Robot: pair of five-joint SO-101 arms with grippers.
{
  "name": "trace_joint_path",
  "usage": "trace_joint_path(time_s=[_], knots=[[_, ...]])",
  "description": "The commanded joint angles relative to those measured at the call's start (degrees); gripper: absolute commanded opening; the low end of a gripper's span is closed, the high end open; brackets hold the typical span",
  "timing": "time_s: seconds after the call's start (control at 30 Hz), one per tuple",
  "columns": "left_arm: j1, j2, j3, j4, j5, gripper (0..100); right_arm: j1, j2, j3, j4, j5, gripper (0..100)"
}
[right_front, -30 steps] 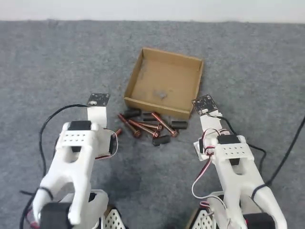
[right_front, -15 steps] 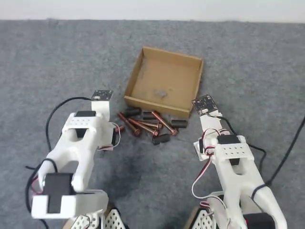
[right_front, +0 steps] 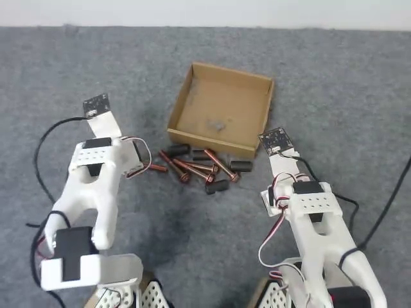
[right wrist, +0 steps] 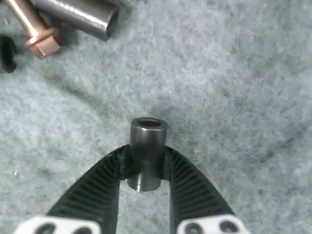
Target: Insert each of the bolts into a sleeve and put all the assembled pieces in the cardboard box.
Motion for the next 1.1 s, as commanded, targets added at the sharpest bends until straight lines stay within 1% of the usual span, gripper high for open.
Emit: trace_joint_path(time_s=[0.0, 0.2, 0.43, 0.5, 0.6, 0.63, 0.67, 0.83, 0.9, 1.07], knots=[[1.23, -0.97, -5.41, -1.23, 0.97, 1, 0.57, -3.3, -0.26, -0.22, -0.26, 0.6], [2.99, -1.49, -10.59, -1.23, 0.97, 1, 0.57, -3.3, -0.26, -0.31, -0.26, 0.6], [6.95, -1.49, -10.68, -0.97, 1.76, 1, 0.57, -3.3, -0.26, -0.4, -0.26, 0.6], [7.12, -1.49, -10.59, -0.62, 7.3, 1, 0.57, -3.3, -0.26, -0.4, -0.26, 0.6], [6.68, -1.58, -10.68, 3.25, 21.27, 1, 0.57, -3.3, -0.26, -0.48, -0.26, 0.6], [6.77, -1.58, -10.95, 4.75, 24.7, 1, 0.57, -3.3, -0.26, -0.48, -0.26, 0.6], [7.21, -1.58, -11.47, 6.33, 25.67, 1, 0.57, -3.3, -0.26, -0.57, -0.26, 0.6], [7.21, -1.58, -13.23, 13.27, 21.8, 1, 0.57, -3.3, -0.26, -0.57, -0.26, 0.6], [7.12, -1.58, -12.18, 12.57, 20.22, 1, 0.57, -3.3, -0.26, -0.57, -0.26, 0.6], [7.03, -1.58, -6.11, 5.63, 19.52, 1, 0.57, -3.3, -0.26, -0.48, -0.26, 0.6]])
